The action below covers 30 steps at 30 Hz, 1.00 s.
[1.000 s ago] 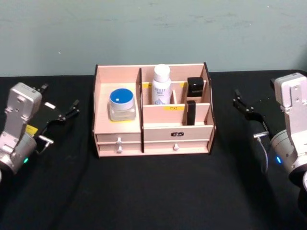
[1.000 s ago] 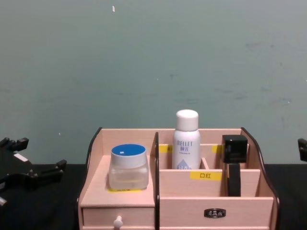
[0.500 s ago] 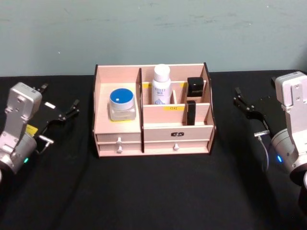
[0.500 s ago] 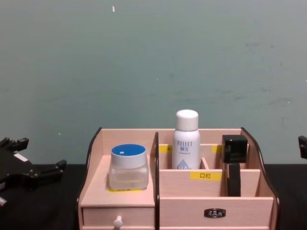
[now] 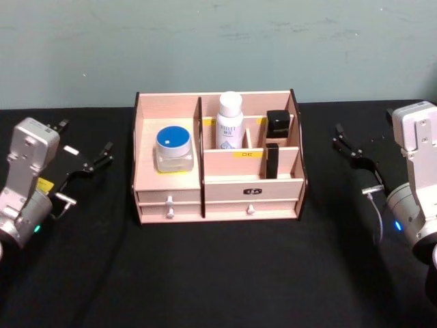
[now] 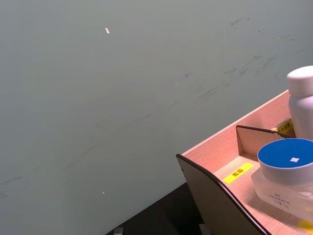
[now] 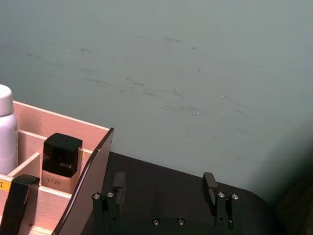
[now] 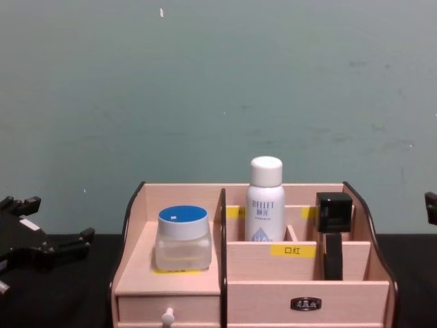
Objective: Pick up the facial cleanser and watermelon frost from the table and place them into the tiered storage box.
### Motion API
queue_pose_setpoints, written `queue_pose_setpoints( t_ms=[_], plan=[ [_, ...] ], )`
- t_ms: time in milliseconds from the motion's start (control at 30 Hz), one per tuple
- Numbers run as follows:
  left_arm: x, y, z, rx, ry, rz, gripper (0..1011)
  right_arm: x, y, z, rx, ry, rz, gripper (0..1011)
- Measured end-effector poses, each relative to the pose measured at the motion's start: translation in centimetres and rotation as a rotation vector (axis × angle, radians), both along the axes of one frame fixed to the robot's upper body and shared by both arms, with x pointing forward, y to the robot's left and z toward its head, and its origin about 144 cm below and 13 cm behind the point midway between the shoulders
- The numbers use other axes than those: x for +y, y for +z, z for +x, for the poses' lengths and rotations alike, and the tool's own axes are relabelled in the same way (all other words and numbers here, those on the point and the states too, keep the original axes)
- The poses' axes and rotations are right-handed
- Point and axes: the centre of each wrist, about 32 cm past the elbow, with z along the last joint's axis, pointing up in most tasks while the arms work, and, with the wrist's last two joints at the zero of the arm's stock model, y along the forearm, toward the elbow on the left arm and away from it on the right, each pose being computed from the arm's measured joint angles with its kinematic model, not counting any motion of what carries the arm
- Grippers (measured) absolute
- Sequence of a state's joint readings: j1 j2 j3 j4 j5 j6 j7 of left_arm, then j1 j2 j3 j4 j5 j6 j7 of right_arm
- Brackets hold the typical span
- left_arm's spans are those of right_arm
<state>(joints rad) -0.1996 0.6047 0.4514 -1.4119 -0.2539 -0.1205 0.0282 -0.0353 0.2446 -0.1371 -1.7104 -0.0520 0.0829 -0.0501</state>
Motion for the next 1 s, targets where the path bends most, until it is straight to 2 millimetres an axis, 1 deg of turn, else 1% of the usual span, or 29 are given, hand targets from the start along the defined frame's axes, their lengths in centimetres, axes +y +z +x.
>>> queue_pose_setpoints(
  t_ms=[1000],
  plan=[
    [0.0,0.0,0.0,0.0,0.0,0.0,1001,-0.01,0.0,0.0,0.0,0.0,0.0,1002]
  ],
)
